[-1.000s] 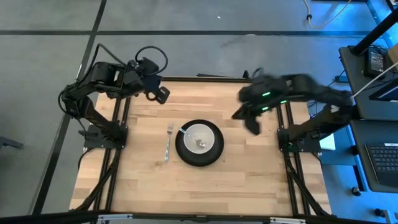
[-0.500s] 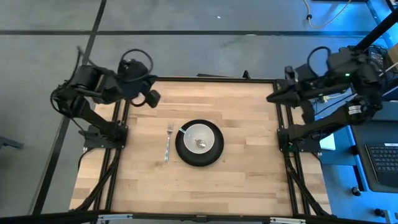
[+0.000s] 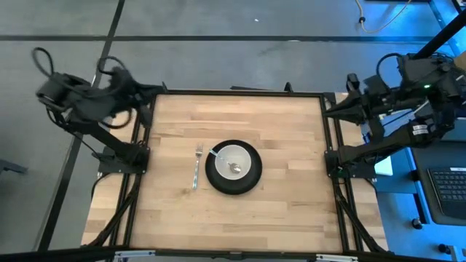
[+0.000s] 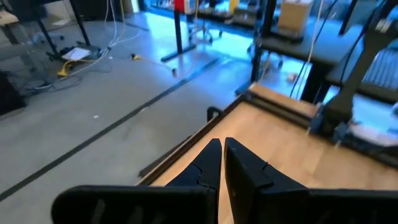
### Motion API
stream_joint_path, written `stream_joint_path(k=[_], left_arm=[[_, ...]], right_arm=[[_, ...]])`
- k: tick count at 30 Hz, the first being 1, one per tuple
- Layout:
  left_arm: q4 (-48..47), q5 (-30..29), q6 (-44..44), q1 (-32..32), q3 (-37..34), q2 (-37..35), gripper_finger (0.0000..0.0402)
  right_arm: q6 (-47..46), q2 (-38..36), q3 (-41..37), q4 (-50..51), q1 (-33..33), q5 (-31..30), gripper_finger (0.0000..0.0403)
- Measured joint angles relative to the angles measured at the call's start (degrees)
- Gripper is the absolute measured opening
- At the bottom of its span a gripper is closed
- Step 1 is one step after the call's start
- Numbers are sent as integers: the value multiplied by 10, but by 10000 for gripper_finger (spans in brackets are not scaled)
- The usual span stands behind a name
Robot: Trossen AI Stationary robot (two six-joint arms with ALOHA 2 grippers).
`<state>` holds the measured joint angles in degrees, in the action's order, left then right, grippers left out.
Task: Pick and place plate/cup/fork/spoon on tray
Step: Return to Home Position
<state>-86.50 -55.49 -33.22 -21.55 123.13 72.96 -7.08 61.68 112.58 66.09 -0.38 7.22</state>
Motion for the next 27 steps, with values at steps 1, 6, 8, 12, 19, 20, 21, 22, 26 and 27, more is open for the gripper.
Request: stream_joint_path(k=[1,6,8,12,19,20,21,22,26,27], left_arm=[[0,-7,-6,-8,0,-9,14],[0,-22,-7,-43,0,-47,14],[0,-31,8,-56,0,-57,14],[-5,-65,36,-84,0,-75,14],[47,-118,46,-132,-59,-109,14],[83,-109,71,-140,-66,-113,14],[128,-90,107,-149,-72,-115,14],[180,-61,156,-157,-75,-115,14],[418,117,402,-181,-77,-115,14],[456,177,438,-185,-77,-115,14]], right_arm=[[-3,-6,0,-2,0,0,36],[-1,-40,0,-7,0,-1,36],[7,-54,0,-7,0,-1,36],[16,-80,-13,-7,0,-1,36],[-2,-139,-100,-86,0,-1,36],[-4,-144,-109,-103,0,-1,36],[-4,-149,-114,-120,0,-1,36],[0,-153,-117,-134,0,-1,36],[1,-157,-115,-197,0,-1,36],[1,-157,-113,-205,0,-1,36]])
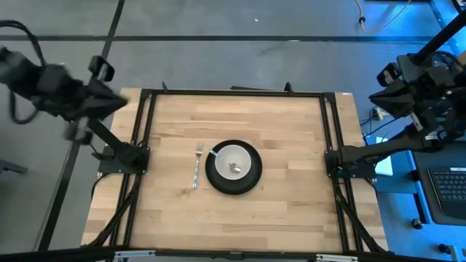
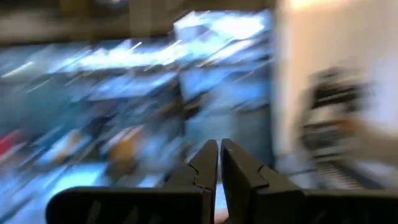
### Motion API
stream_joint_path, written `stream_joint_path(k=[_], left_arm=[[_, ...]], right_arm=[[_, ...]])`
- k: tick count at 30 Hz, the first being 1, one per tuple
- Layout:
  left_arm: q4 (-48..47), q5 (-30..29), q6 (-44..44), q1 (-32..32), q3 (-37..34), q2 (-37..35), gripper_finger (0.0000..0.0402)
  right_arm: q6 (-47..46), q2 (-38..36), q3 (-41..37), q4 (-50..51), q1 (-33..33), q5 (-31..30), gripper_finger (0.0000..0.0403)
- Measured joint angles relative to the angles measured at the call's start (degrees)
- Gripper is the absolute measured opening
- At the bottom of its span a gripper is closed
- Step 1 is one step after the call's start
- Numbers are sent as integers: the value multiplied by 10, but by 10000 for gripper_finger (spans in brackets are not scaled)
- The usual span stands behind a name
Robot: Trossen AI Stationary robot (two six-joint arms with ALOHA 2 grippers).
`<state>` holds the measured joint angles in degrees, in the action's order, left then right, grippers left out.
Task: Pick and place plate/cup/fork/spoon on tray
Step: Return to Home Position
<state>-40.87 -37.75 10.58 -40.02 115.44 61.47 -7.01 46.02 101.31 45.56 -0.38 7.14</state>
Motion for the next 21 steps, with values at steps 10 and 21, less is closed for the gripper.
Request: stream_joint_path(k=[10,21], left_arm=[[-159,60,-70,-5,0,-10,14],[-169,73,-94,-5,0,1,14]], right_arm=[[16,3,5,-33,0,62,36],[22,4,5,-46,0,61,36]])
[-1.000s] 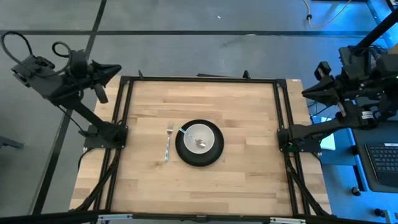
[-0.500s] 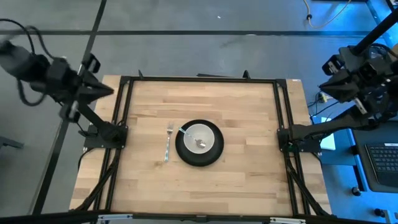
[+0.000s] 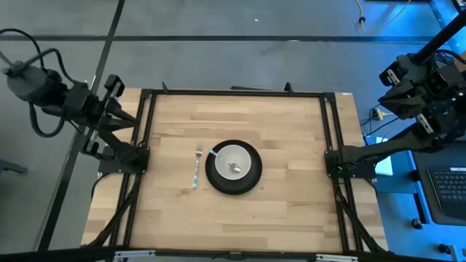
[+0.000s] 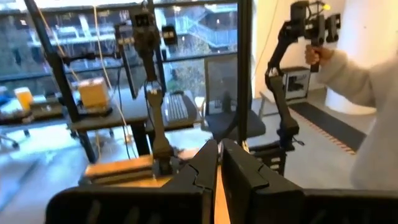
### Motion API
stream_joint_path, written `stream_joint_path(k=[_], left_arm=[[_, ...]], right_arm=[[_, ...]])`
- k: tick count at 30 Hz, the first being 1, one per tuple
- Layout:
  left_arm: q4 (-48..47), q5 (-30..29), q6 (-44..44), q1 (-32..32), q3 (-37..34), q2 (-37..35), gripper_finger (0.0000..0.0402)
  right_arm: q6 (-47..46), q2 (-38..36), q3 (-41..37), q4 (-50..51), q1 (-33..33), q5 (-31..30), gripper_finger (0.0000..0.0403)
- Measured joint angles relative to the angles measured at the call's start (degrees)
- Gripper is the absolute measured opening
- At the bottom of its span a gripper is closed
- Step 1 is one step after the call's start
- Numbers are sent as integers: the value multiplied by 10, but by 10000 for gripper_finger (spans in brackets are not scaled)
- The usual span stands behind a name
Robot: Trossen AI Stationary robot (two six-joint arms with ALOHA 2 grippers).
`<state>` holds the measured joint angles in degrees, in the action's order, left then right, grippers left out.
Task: Pick and place plate/cup/fork/spoon on tray
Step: Return to Home Position
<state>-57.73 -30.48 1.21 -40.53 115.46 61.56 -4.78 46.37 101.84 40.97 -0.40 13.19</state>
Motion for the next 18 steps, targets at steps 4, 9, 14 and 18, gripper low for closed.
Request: stream_joint_path(k=[4,9,14,18], left_arm=[[-1,-37,14,0,0,2,14],[43,-156,24,0,0,10,14],[-28,-182,-79,0,0,2,14],[-13,-252,-68,0,0,7,14]], right_arm=[[-23,3,0,5,0,0,36],[-11,8,0,8,0,0,36],[-16,15,0,22,0,0,36],[-25,18,0,43,0,0,36]])
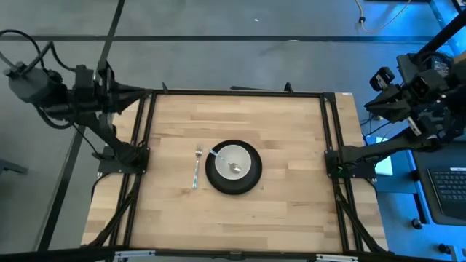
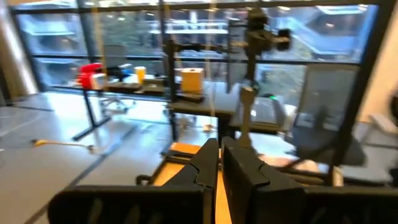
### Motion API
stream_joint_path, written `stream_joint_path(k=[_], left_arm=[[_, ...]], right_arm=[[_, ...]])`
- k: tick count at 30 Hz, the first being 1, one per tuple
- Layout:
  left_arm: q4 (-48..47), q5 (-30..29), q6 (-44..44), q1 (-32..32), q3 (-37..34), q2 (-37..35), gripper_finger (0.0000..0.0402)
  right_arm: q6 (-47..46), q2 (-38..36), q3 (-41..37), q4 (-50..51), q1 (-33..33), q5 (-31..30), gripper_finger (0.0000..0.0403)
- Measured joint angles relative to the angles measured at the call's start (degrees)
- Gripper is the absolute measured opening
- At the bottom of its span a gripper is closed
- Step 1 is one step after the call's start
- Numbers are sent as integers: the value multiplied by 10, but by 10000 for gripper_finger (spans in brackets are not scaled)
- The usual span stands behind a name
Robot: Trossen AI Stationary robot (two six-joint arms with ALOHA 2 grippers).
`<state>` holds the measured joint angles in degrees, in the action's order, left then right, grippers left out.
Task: Pick and place plate/cup/fork/spoon on tray
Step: Return to Home Position
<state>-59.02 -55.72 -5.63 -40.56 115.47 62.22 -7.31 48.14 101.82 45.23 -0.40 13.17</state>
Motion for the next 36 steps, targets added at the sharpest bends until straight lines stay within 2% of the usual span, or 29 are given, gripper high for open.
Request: stream_joint_path(k=[5,9,11,15,18,21,24,27,29,33,36], left_arm=[[29,-55,6,0,0,30,14],[57,-55,11,0,0,59,14],[37,-6,-5,0,-1,59,14],[4,175,-51,0,0,35,14],[4,266,-26,0,1,25,14],[-22,298,1,0,0,12,14],[-72,282,-34,0,-8,-10,14],[-52,278,-50,0,-50,-42,14],[-6,301,-34,0,-99,-71,14],[122,394,29,0,-243,-160,14],[226,417,55,0,-360,-230,14]], right_arm=[[1,4,0,20,0,0,36],[-5,4,0,28,0,0,36],[-15,4,0,31,0,4,36],[-13,2,0,44,0,43,36],[-12,-1,0,55,0,55,36],[-11,-3,-8,65,0,54,36],[-13,-13,-37,65,0,54,36],[-34,-30,-80,43,0,50,36],[-46,-43,-114,9,0,50,36],[-63,-73,-172,-77,0,50,36],[-66,-97,-208,-130,0,50,36]])
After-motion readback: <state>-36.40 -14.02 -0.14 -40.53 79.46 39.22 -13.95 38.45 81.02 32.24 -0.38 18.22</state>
